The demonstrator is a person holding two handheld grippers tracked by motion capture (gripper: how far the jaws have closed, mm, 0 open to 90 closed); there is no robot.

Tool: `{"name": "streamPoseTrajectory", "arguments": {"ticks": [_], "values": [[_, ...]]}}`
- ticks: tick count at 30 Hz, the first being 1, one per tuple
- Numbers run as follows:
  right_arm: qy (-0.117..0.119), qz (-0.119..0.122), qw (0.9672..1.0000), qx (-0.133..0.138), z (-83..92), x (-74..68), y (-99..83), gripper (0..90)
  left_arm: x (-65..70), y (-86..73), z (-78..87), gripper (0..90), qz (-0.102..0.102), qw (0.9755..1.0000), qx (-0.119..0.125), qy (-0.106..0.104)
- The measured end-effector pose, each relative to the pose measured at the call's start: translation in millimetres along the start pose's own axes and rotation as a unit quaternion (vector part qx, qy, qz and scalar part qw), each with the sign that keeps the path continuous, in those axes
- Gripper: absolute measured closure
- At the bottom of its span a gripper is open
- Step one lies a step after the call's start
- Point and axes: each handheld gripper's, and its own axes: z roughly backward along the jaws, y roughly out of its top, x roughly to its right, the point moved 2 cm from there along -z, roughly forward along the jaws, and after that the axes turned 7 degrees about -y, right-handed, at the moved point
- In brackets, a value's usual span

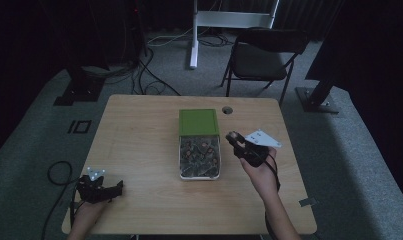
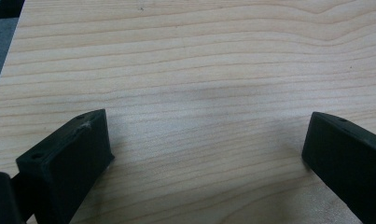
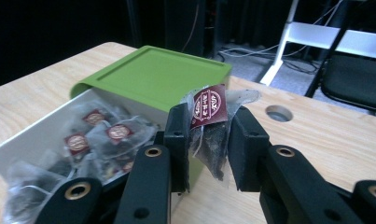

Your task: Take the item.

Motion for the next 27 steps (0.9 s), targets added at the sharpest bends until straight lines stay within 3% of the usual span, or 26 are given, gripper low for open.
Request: {"name": "streamPoseTrajectory", "arguments": {"ticks": [27], "values": [[-0.070, -0.021, 0.9972, 0.015, 2.6, 63.0, -5.7, 71.3, 0.0, -0.1, 0.1, 1.7, 0.000, 1.0000, -0.001, 0.000]]}}
